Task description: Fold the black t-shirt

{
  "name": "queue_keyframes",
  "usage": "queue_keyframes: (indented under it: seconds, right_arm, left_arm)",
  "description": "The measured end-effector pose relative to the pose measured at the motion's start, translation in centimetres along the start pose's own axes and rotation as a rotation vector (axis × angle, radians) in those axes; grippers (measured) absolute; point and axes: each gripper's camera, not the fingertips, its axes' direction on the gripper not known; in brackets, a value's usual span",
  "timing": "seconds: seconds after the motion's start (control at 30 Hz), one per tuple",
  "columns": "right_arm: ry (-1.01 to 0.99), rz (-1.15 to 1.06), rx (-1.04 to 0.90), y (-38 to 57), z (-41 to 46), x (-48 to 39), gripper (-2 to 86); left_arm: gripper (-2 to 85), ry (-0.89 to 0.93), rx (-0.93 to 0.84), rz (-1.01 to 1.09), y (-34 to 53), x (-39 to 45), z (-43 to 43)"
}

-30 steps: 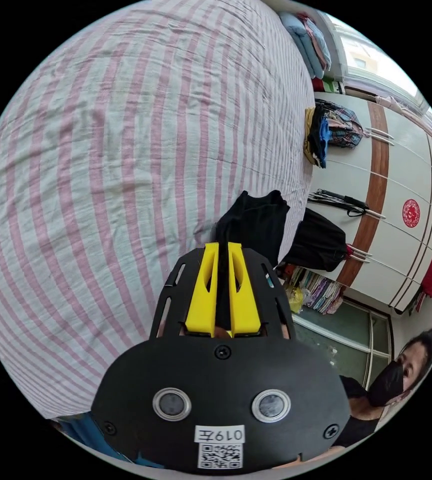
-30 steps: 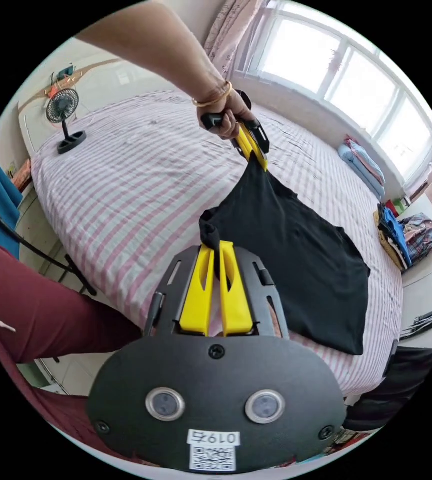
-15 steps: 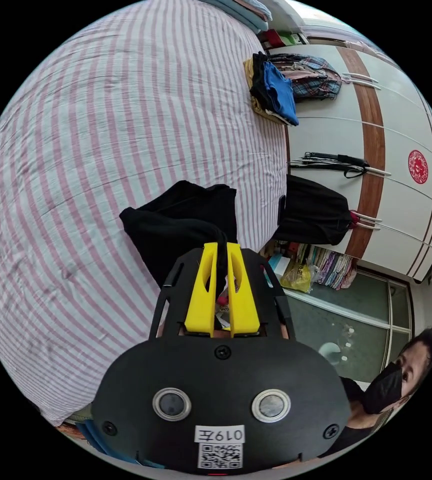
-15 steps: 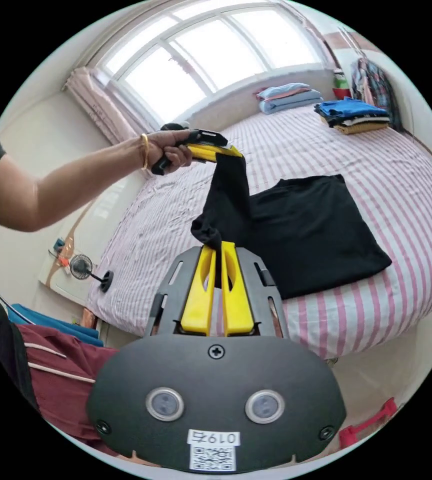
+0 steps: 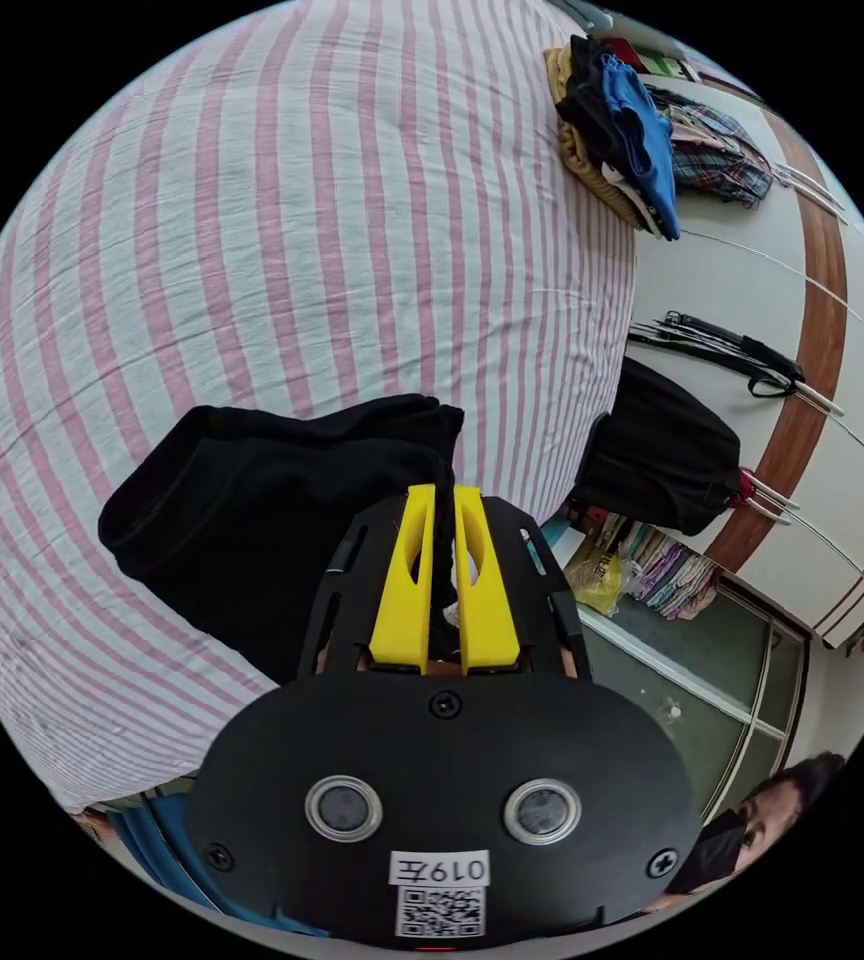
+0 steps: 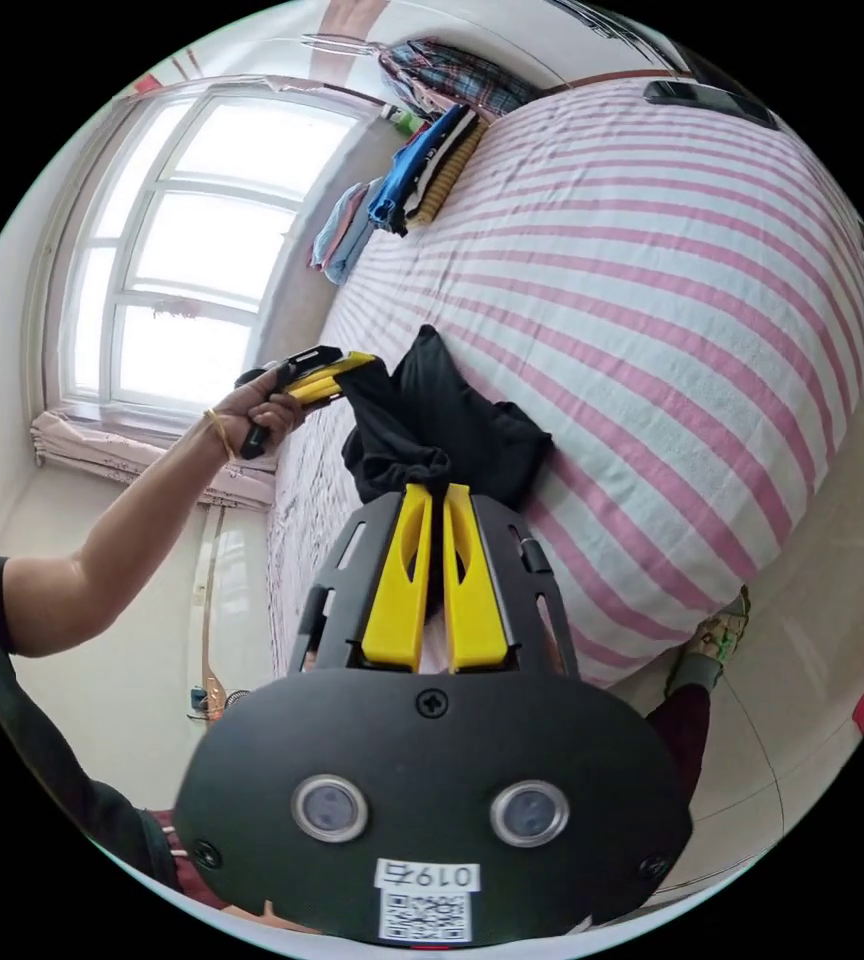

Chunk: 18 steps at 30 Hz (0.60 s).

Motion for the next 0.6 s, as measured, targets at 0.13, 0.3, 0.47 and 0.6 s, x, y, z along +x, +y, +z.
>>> queue_keyframes:
  seconds: [0.13, 0.3, 0.47, 0.6]
  right_arm:
    - [-0.018, 0.085, 0.003, -2.3, -1.2, 1.6, 0.0]
    - [-0.090, 0.226, 0.026, -3.9, -2.5, 3.3, 0.2]
    - [-0.162, 0.350, 0.064, -4.6, -4.0, 4.3, 0.4]
    - [-0.141, 0.363, 0.061, -5.7, -5.3, 3.9, 0.6]
  left_arm:
    - [1.8, -0.030, 0.000, -0.039, -2.4, 1.5, 2.2]
    - [1.5, 0.002, 0.005, -0.088, -3.8, 2.4, 4.0]
    - [1.4, 0.065, 0.022, -0.136, -4.4, 3.4, 5.4]
    - [1.8, 0.106, 0.025, -0.135, -4.8, 4.5, 6.1]
